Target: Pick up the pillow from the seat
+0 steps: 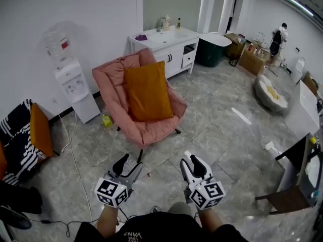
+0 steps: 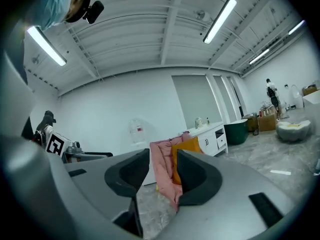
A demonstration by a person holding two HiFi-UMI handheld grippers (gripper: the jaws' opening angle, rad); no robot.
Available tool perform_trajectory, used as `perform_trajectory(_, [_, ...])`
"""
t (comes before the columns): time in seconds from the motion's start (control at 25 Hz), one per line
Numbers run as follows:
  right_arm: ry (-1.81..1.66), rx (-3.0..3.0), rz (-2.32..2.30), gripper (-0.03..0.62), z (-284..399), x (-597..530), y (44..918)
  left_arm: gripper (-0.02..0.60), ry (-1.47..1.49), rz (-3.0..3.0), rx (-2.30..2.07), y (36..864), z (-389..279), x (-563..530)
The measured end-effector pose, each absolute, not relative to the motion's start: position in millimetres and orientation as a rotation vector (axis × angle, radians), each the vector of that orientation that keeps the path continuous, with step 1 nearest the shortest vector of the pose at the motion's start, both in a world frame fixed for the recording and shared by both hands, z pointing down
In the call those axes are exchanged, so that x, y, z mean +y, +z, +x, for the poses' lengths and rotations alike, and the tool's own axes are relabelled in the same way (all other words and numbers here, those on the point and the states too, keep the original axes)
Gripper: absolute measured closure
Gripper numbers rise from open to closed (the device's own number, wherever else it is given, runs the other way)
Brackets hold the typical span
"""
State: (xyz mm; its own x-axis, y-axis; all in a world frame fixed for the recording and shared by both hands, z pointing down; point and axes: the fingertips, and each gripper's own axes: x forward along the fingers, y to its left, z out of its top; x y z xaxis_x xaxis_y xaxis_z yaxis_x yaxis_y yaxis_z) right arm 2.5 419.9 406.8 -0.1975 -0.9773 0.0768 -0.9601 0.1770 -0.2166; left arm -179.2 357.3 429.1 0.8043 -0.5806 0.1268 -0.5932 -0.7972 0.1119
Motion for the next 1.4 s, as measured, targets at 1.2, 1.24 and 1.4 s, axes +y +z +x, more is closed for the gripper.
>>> perform_trajectory(1.2, [-0.354, 2.545, -1.731, 0.408, 158.8, 163.8, 404.2, 0.328, 0.108, 2.668, -1.334, 423.1, -72.8, 146.1])
perform_trajectory(1.24, [-0.353, 2.556, -1.720, 0.408, 161.7, 156.8, 405.0, 0.328, 0.106, 2.664, -1.346, 423.1, -69.6, 142.2])
perform_trajectory(1.4, [-0.362, 2.575, -1.683, 0.408, 164.7, 131.4, 404.9, 0.328, 0.125, 2.645, -1.369, 425.3, -65.0, 126.4])
